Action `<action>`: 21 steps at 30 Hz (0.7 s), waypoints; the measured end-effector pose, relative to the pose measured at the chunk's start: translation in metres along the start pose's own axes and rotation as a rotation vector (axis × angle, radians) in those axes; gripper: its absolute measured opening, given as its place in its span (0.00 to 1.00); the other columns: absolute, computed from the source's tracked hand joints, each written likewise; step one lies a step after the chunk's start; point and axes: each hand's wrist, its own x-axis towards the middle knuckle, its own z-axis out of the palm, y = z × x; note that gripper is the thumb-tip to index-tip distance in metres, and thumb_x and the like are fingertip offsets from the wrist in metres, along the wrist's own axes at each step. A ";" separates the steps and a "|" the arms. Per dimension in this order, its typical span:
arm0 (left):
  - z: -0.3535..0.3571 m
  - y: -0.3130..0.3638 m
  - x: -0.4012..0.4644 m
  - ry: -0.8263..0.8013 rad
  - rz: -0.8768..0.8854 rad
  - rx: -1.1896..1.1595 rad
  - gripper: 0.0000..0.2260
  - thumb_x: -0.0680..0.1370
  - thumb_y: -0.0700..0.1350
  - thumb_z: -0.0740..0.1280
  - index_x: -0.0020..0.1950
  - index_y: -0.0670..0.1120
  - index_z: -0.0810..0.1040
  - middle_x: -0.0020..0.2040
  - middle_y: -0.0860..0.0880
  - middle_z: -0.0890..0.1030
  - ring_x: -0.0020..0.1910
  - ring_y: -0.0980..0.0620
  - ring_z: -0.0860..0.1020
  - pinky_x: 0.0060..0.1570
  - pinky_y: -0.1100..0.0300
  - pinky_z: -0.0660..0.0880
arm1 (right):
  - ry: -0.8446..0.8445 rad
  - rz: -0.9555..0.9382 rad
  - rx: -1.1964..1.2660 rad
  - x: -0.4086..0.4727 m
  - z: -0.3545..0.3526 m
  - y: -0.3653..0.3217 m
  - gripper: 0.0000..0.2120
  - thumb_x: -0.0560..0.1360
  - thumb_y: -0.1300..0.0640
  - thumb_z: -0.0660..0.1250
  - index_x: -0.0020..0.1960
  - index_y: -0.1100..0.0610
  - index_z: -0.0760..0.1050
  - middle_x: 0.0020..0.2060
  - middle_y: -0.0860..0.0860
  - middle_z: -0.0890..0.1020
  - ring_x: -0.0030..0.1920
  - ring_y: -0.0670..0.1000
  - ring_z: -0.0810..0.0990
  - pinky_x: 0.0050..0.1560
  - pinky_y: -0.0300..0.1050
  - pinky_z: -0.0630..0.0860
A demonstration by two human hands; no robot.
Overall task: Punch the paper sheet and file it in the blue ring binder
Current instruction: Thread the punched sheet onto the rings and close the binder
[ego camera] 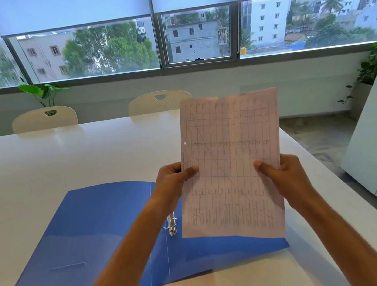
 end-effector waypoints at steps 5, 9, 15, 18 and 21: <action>-0.010 -0.003 -0.005 0.055 -0.050 -0.019 0.07 0.76 0.38 0.68 0.53 0.39 0.81 0.51 0.42 0.85 0.50 0.42 0.83 0.51 0.47 0.80 | -0.069 0.064 0.006 0.004 0.004 -0.002 0.05 0.76 0.55 0.66 0.48 0.55 0.79 0.41 0.47 0.85 0.38 0.49 0.86 0.39 0.43 0.81; -0.017 -0.009 -0.009 0.100 -0.036 0.028 0.07 0.76 0.37 0.68 0.53 0.37 0.81 0.50 0.41 0.85 0.49 0.42 0.84 0.51 0.47 0.80 | -0.119 0.130 0.068 0.004 0.009 -0.001 0.06 0.78 0.56 0.65 0.48 0.58 0.79 0.40 0.54 0.86 0.38 0.55 0.86 0.40 0.48 0.82; -0.026 -0.010 -0.010 0.073 -0.106 -0.055 0.08 0.76 0.35 0.67 0.54 0.36 0.81 0.51 0.40 0.84 0.50 0.41 0.83 0.46 0.50 0.81 | -0.157 0.160 0.234 -0.001 0.018 0.008 0.07 0.78 0.58 0.64 0.49 0.61 0.77 0.41 0.62 0.84 0.40 0.64 0.85 0.44 0.56 0.83; -0.030 -0.008 -0.010 0.037 -0.122 -0.066 0.10 0.76 0.35 0.67 0.56 0.35 0.80 0.52 0.39 0.84 0.49 0.42 0.83 0.44 0.52 0.81 | -0.168 0.160 0.264 -0.004 0.021 0.013 0.07 0.78 0.58 0.64 0.49 0.61 0.76 0.41 0.61 0.84 0.40 0.64 0.85 0.41 0.53 0.83; -0.033 -0.009 -0.009 -0.002 -0.129 -0.025 0.11 0.76 0.38 0.67 0.57 0.37 0.79 0.54 0.39 0.83 0.53 0.39 0.82 0.54 0.46 0.79 | -0.148 0.136 0.261 -0.005 0.021 0.015 0.06 0.78 0.58 0.64 0.48 0.60 0.77 0.39 0.58 0.85 0.40 0.63 0.85 0.39 0.49 0.83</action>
